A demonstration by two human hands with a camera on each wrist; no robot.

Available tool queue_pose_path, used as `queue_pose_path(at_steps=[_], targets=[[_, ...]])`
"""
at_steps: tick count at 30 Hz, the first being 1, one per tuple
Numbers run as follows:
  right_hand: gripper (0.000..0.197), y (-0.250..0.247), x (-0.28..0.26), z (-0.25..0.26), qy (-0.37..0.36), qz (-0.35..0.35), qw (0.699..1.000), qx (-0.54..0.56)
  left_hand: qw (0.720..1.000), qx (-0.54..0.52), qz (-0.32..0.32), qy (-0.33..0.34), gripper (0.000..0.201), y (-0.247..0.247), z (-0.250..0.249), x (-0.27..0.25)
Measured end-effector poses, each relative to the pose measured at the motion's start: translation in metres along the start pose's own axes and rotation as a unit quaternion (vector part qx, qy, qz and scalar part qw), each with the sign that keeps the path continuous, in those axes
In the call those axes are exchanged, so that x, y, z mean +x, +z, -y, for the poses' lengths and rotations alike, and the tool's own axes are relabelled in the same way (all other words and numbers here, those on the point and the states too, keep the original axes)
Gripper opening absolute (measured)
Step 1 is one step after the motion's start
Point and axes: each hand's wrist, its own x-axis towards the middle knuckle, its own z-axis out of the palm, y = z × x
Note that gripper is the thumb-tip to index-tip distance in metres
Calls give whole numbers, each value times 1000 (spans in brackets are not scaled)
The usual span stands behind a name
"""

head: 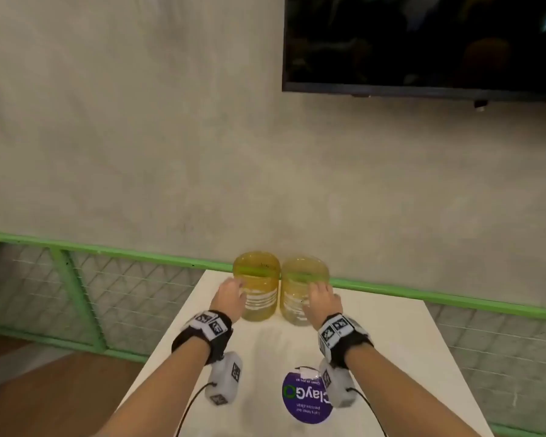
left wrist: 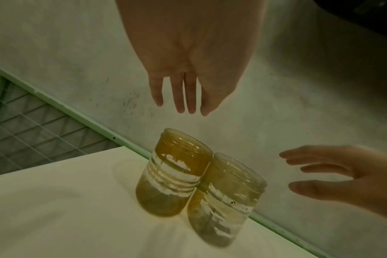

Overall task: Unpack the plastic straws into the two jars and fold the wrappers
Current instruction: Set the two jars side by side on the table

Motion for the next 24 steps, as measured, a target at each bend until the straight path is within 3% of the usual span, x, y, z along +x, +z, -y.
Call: queue_pose_path(at_steps=[3, 8, 11, 14, 18, 24], targets=[[57, 7, 36, -5, -10, -6, 1000, -19, 999, 46, 10, 11, 41, 18, -4, 37], [58, 35, 76, -17, -11, 53, 996, -64, 984, 160, 72, -11, 57, 58, -10, 78], [55, 51, 90, -27, -11, 73, 994, -82, 975, 190, 107, -51, 52, 74, -4, 89], [35, 55, 94, -33, -31, 27, 998, -55, 978, 197, 60, -31, 32, 83, 6, 89], [20, 53, 73, -37, -54, 36, 998, -7, 996, 80, 43, -8, 14, 86, 13, 67], [21, 58, -23, -58, -52, 36, 998, 22, 992, 66, 88, 59, 23, 82, 5, -13]])
